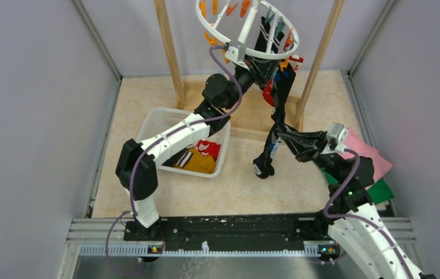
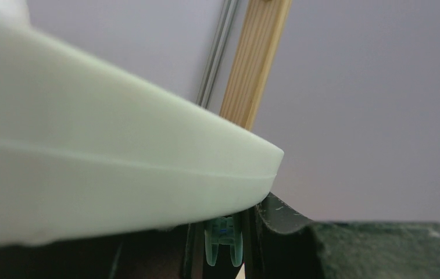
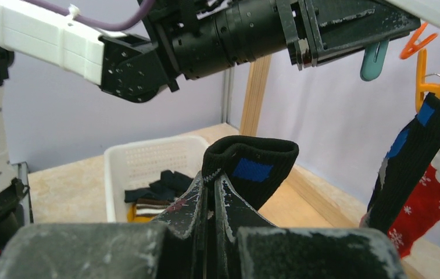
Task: Clip the socks to the hanger
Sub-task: Open the clamp at the hanger.
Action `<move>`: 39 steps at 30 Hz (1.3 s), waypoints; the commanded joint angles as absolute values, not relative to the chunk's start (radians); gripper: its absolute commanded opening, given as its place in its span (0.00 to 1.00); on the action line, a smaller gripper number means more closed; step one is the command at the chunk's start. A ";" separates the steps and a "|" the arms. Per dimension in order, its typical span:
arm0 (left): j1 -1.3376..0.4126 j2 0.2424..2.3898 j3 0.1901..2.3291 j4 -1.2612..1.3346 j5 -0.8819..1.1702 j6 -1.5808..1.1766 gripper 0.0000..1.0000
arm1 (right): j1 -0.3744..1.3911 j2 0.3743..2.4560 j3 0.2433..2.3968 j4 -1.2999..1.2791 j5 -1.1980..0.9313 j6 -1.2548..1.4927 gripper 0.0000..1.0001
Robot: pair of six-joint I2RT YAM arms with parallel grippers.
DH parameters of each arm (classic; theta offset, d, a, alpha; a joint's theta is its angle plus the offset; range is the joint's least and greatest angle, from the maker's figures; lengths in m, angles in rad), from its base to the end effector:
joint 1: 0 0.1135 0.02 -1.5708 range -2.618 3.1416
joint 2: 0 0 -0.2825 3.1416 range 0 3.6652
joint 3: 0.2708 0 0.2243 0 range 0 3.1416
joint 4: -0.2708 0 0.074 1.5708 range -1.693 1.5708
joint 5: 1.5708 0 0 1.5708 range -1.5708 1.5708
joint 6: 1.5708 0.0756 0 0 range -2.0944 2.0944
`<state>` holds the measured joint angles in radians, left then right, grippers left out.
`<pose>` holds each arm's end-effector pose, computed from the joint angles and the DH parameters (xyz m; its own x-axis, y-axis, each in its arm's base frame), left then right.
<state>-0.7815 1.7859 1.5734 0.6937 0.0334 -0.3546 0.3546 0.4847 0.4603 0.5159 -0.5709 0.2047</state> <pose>0.3083 -0.3094 0.4718 0.0564 -0.5448 -0.8367 0.7939 0.5326 -0.2933 0.0879 0.0761 0.3648 0.2831 0.2872 -0.9151 -0.8135 0.5773 -0.0705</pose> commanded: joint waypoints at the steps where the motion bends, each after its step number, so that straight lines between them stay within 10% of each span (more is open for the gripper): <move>1: -0.779 1.768 1.611 0.690 -0.017 -0.389 0.00 | 0.345 0.533 0.575 0.416 -0.567 0.103 0.00; 39: -0.793 1.727 1.561 0.574 -0.213 -0.420 0.00 | 0.344 1.039 0.929 0.461 -0.510 -0.336 0.00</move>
<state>-0.8013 1.7359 1.5650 0.5743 -0.1734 -0.3946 0.3504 1.0283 0.8616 0.3828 -0.5159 -0.3141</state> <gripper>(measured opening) 0.298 0.017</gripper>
